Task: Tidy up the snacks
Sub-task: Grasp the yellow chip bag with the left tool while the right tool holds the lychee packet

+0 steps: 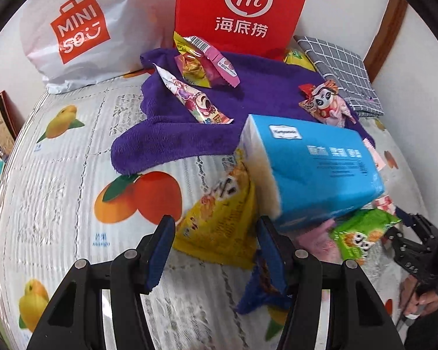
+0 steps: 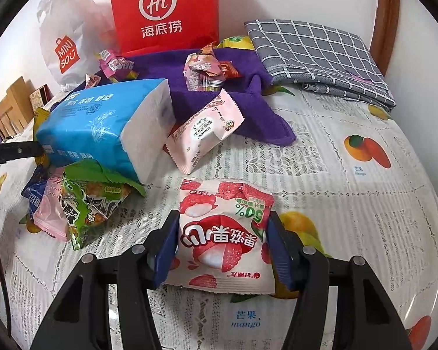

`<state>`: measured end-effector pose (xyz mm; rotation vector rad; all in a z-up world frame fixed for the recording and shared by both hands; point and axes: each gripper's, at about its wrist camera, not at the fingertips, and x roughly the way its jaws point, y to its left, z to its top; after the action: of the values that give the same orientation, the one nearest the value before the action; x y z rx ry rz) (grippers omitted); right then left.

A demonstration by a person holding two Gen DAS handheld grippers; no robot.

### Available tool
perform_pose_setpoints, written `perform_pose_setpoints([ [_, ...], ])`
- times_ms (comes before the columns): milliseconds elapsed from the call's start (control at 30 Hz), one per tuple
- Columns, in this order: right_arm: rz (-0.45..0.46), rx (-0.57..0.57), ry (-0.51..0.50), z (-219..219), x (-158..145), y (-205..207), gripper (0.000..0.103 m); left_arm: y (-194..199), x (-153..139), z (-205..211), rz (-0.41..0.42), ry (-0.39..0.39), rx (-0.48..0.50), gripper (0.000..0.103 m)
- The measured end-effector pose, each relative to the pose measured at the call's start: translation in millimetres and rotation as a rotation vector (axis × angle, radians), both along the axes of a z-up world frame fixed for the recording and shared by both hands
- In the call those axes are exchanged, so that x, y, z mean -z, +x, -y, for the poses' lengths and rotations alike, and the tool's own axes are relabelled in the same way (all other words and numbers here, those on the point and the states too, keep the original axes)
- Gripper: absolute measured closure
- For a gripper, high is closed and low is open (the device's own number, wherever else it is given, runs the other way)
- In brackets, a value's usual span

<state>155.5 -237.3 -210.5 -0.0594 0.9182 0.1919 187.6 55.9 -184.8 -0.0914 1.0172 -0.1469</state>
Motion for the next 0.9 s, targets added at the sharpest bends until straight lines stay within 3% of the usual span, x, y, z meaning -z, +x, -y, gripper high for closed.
perform_pose_setpoints([
  [200,-0.002,-0.004,-0.004,-1.7,0.6,0.4,0.041,7.9,7.4,-6.5,0.015,-0.053,0.006,0.048],
  [267,-0.002,-0.004,-0.004,-1.7,0.7,0.5,0.041,7.5,7.9,-8.4,0.02,-0.065,0.015,0.052],
  [433,-0.001,-0.004,-0.006,-1.7,0.8,0.3,0.041,-1.4,4.9,-23.7,0.026,-0.039,-0.032,0.054],
  [700,-0.002,-0.004,-0.005,-1.8,0.8,0.5,0.041,5.3,13.4,-32.0,0.001,-0.09,-0.044,0.044],
  [900,-0.003,-0.003,-0.007,-2.0,0.9,0.8,0.038,6.2,16.5,-23.1,0.033,-0.055,-0.04,0.046],
])
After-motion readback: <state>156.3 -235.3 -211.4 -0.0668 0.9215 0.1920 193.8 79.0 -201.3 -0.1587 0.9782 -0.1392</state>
